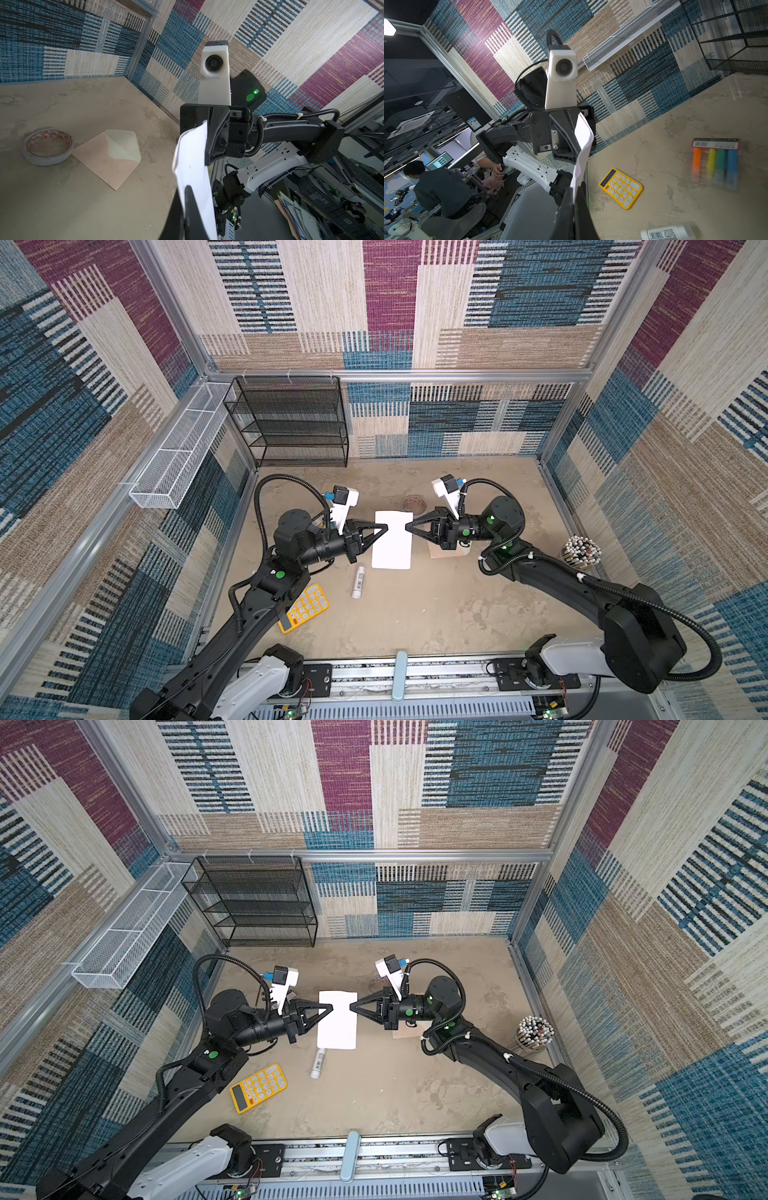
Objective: Place the letter into the envelope and seal it
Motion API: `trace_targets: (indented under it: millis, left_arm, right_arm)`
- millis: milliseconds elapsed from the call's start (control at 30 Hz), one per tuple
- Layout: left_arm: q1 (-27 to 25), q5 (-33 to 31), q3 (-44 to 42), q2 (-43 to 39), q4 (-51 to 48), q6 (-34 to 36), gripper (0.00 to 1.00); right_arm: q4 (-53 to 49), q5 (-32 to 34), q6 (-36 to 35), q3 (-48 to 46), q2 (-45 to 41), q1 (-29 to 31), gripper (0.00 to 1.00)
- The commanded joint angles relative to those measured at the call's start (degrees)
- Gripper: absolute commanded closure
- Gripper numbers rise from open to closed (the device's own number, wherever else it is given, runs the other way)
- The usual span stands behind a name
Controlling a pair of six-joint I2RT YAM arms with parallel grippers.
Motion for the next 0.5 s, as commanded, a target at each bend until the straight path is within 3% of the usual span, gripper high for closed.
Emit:
trace_targets:
  millis: [0, 100, 200, 467]
  left_arm:
    - [0.0, 0.6, 1.2, -1.2, -3.3, 3.3, 0.46]
    - [0.3, -1.8, 3.1, -4.0, -10.7, 8.8, 0.33]
    - [0.6, -4.7, 5.0, -7.4, -17.0, 14.3, 0.27]
    - [0.6, -5.6, 8.7, -12.1, -29.2, 29.0, 0.22]
  right_arm:
    - [-9.8, 1.5, -8.2, 2.6, -0.1, 0.0, 1.0]
    - [-25.1, 4.9, -19.8, 6.5, -0.4, 0.2, 1.0]
    - [-34.6, 8.8, -29.9, 8.2, -0.7, 0.8, 1.0]
    - [-42.2, 13.0, -50.2, 7.6, -2.0, 3.9, 1.0]
